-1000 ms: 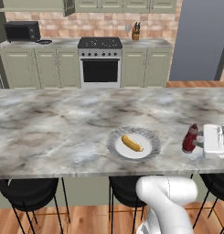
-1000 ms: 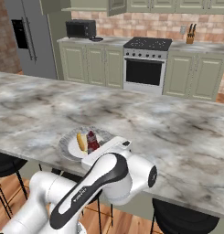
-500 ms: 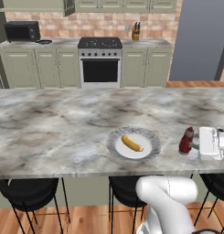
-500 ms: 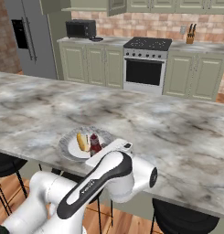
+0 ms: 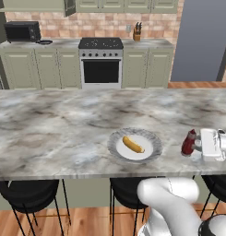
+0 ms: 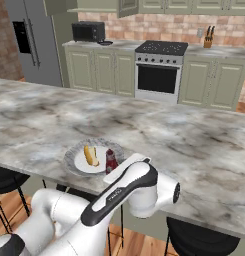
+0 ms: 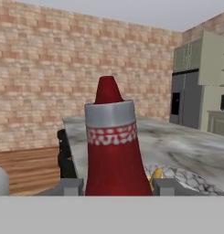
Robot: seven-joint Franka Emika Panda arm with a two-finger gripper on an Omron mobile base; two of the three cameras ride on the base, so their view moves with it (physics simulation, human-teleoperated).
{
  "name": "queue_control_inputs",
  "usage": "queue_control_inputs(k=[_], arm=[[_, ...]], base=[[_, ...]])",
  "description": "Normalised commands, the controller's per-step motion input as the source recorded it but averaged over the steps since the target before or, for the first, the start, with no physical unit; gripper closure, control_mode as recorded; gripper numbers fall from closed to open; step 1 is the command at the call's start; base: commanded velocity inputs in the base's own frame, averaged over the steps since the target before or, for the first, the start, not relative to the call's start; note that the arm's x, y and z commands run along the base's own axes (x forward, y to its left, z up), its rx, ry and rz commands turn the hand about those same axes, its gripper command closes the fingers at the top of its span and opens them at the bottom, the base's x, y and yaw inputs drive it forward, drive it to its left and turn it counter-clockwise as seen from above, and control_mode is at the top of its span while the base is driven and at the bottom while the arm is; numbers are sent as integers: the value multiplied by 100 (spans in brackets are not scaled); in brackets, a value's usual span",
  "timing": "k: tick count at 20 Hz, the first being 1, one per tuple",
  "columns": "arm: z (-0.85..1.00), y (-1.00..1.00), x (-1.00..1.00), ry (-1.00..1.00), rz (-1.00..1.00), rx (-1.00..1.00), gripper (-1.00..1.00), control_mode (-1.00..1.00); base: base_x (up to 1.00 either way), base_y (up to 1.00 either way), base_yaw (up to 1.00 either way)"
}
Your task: Move the hot dog bun to the plate on the dining table and place the condiment next to that plate. Then navigate to the fridge and take the sausage and place it on the plate as well.
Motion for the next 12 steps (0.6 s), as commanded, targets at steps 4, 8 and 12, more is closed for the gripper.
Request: queue_control_inputs(k=[4, 8, 12], arm=[[-21, -17, 39, 0, 3, 0, 100, -100], [-27, -14, 29, 0, 4, 0, 100, -100], [-32, -5, 27, 0, 4, 0, 100, -100]], base=[[0, 0, 0], [0, 0, 0], [0, 0, 0]])
